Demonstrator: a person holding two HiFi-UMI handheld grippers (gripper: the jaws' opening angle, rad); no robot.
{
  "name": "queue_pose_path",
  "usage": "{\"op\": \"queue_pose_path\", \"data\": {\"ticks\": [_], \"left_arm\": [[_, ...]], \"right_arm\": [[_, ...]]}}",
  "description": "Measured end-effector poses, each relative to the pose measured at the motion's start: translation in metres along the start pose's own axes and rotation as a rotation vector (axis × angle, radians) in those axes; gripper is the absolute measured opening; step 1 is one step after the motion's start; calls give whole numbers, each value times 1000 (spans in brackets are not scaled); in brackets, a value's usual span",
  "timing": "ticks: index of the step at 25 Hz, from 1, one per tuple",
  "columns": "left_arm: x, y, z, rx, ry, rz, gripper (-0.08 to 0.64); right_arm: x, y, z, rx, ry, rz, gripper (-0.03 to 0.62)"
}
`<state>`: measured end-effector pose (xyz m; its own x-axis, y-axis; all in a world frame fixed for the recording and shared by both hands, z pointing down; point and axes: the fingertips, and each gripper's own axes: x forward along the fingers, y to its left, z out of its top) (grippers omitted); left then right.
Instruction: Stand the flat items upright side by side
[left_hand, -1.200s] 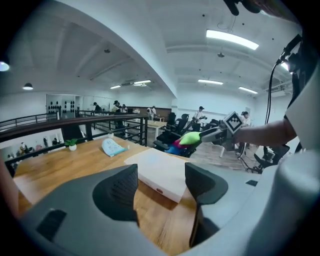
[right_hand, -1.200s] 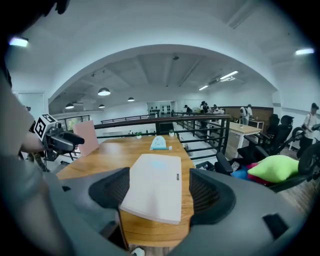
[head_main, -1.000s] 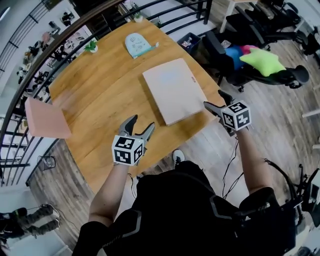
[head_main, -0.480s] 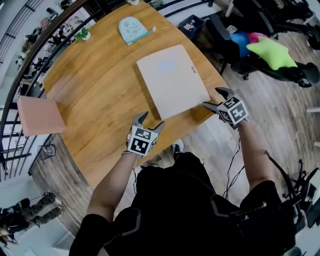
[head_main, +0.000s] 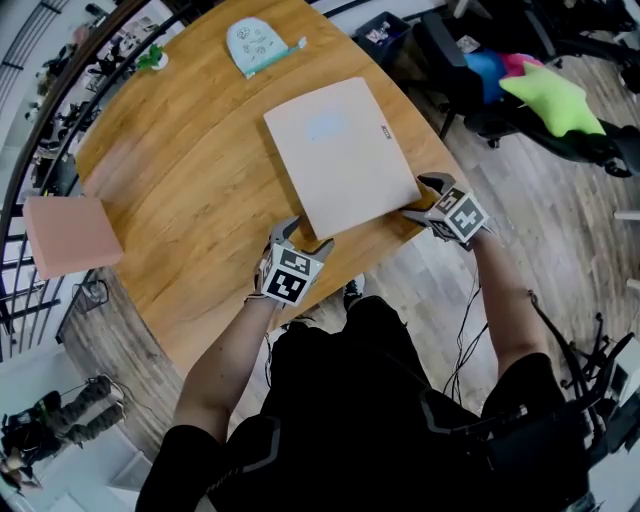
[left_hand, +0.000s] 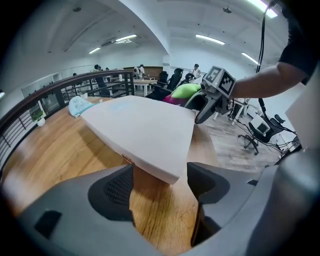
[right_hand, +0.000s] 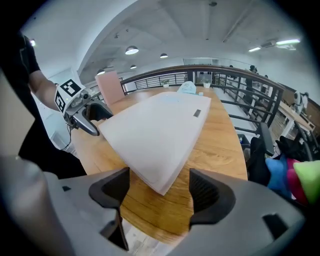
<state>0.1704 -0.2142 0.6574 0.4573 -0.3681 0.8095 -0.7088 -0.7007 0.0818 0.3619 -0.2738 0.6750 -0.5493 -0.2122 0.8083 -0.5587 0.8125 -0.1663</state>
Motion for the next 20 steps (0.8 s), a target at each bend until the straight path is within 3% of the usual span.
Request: {"op": "queue_pose_path", "data": {"ticks": [8, 20], "left_arm": [[10, 2, 0, 66, 59, -29, 336], [10, 4, 1, 69, 104, -92, 336]], "right_arm": [[12, 1, -2, -40, 17, 37, 376], [21, 3, -3, -48, 25, 81, 385]]}}
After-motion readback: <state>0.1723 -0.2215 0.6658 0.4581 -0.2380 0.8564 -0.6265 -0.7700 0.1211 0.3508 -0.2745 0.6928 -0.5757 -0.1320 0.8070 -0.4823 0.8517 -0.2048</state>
